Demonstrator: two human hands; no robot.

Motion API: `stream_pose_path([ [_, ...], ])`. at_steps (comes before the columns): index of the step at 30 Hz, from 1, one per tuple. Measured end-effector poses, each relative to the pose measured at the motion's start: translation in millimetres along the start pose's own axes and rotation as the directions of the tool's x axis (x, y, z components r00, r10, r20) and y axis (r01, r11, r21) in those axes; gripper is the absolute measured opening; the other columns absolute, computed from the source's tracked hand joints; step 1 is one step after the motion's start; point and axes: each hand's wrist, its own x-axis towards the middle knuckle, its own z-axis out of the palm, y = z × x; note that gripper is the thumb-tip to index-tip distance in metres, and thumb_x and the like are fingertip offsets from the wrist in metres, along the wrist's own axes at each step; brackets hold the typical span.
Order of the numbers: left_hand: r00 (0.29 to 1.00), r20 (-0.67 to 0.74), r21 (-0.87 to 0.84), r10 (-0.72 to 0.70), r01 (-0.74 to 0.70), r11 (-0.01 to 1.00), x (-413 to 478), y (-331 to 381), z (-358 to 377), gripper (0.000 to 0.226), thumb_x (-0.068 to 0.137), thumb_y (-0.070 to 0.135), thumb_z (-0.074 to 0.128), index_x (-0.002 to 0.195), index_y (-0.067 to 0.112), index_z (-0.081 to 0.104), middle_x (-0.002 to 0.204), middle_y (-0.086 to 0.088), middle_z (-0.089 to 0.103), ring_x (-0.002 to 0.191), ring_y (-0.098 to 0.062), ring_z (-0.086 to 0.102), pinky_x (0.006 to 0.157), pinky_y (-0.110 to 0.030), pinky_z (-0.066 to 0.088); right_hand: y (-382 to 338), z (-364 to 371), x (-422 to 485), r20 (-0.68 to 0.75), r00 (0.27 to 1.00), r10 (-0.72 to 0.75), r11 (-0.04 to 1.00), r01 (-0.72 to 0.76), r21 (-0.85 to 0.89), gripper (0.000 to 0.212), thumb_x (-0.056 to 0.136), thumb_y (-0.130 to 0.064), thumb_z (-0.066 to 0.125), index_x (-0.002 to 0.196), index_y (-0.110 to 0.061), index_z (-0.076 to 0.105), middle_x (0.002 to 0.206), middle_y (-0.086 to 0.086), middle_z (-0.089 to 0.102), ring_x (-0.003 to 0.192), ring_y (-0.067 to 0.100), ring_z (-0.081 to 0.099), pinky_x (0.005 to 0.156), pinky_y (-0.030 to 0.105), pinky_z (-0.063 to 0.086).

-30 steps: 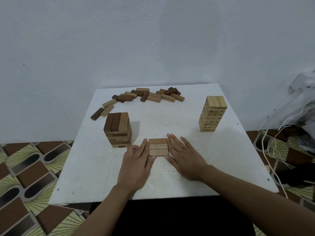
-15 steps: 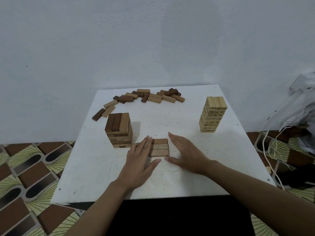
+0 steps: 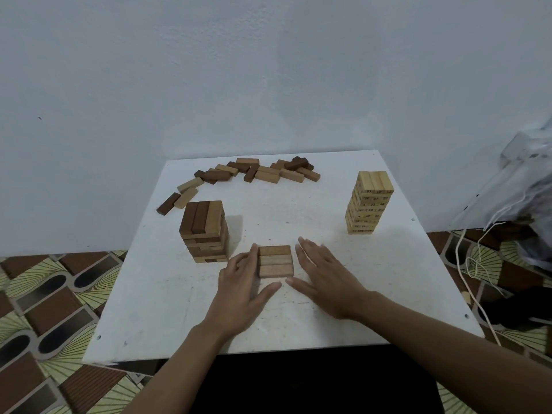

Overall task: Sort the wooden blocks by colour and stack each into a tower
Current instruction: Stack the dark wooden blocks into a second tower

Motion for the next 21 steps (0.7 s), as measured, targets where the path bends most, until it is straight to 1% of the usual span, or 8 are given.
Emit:
stream_pose_path([
  [2, 1.000, -0.004, -0.006, -0.026, 0.026, 1.000, -1, -6, 3, 0.087, 0.093, 0.073, 0.040, 0.162, 0.035, 0.003, 0.158, 0.007, 0.025, 0.143, -0.016, 0.017, 0.118, -0.042, 0.028, 2, 6, 1, 0.010, 1.000, -0.022, 0.998, 0.023, -0.051, 0.083, 0.099, -0.069, 0.011, 0.159, -0.014, -0.005, 0.166, 0.002, -0.017, 0.150, 0.010, -0.024, 0.125, 0.038, -0.007],
  [4, 0.999, -0.010, 0.003, -0.045, 0.045, 0.999, 0, -11, 5, 0.087, 0.091, 0.075, 0.037, 0.162, 0.037, 0.005, 0.157, 0.006, 0.027, 0.141, -0.018, 0.021, 0.117, -0.041, 0.031, 3, 9, 1, 0.002, 1.000, -0.030, 0.996, 0.030, -0.081, 0.083, 0.099, -0.070, 0.009, 0.159, -0.015, -0.005, 0.166, 0.002, -0.019, 0.149, 0.010, -0.026, 0.124, 0.037, -0.012],
  [7, 0.998, -0.052, 0.040, -0.024, 0.026, 0.999, 1, -12, 8, 0.081, 0.094, 0.070, 0.040, 0.162, 0.035, 0.010, 0.155, 0.005, 0.030, 0.137, -0.012, 0.020, 0.116, -0.038, 0.031, 3, 11, 2, -0.016, 0.999, -0.029, 0.994, 0.027, -0.102, 0.084, 0.098, -0.070, 0.007, 0.160, -0.015, -0.005, 0.166, 0.003, -0.018, 0.149, 0.011, -0.026, 0.124, 0.036, -0.012],
  [10, 0.997, -0.075, 0.036, -0.019, 0.021, 0.999, 1, -14, 10, 0.076, 0.098, 0.064, 0.044, 0.162, 0.035, 0.014, 0.153, 0.005, 0.032, 0.134, -0.011, 0.023, 0.114, -0.036, 0.032, 3, 12, 1, -0.028, 0.999, -0.025, 0.994, 0.022, -0.111, 0.084, 0.097, -0.069, 0.005, 0.160, -0.015, -0.005, 0.166, 0.003, -0.018, 0.149, 0.012, -0.025, 0.124, 0.037, -0.012],
  [13, 0.997, -0.076, 0.022, -0.020, 0.022, 1.000, 1, -16, 10, 0.074, 0.098, 0.064, 0.042, 0.161, 0.035, 0.016, 0.151, 0.005, 0.033, 0.133, -0.013, 0.027, 0.112, -0.035, 0.033, 3, 13, 1, -0.037, 0.999, -0.026, 0.994, 0.022, -0.103, 0.083, 0.097, -0.069, 0.007, 0.159, -0.015, -0.004, 0.166, 0.003, -0.017, 0.149, 0.012, -0.025, 0.123, 0.037, -0.013],
  [18, 0.996, -0.091, -0.002, -0.006, 0.006, 1.000, 1, -16, 10, 0.070, 0.100, 0.058, 0.044, 0.161, 0.034, 0.021, 0.149, 0.005, 0.034, 0.120, 0.000, 0.024, 0.113, -0.035, 0.031, 4, 13, 2, -0.036, 0.999, -0.023, 0.996, 0.019, -0.087, 0.080, 0.099, -0.068, 0.009, 0.159, -0.018, -0.006, 0.165, 0.001, -0.019, 0.149, 0.011, -0.027, 0.123, 0.036, -0.013],
  [19, 0.996, -0.087, -0.004, -0.009, 0.009, 1.000, 2, -16, 10, 0.070, 0.099, 0.061, 0.042, 0.161, 0.034, 0.022, 0.149, 0.005, 0.035, 0.122, -0.002, 0.026, 0.112, -0.035, 0.031, 4, 14, 3, -0.037, 0.999, -0.024, 0.996, 0.021, -0.087, 0.080, 0.099, -0.068, 0.009, 0.159, -0.018, -0.007, 0.165, 0.000, -0.019, 0.149, 0.010, -0.027, 0.123, 0.036, -0.013],
  [21, 0.997, -0.077, 0.005, -0.015, 0.015, 1.000, 2, -18, 11, 0.074, 0.096, 0.070, 0.035, 0.160, 0.037, 0.020, 0.149, 0.006, 0.034, 0.130, -0.012, 0.032, 0.111, -0.035, 0.034, 5, 15, 3, -0.047, 0.999, -0.028, 0.996, 0.024, -0.086, 0.079, 0.100, -0.068, 0.009, 0.159, -0.018, -0.006, 0.166, 0.000, -0.019, 0.149, 0.010, -0.027, 0.123, 0.035, -0.014],
])
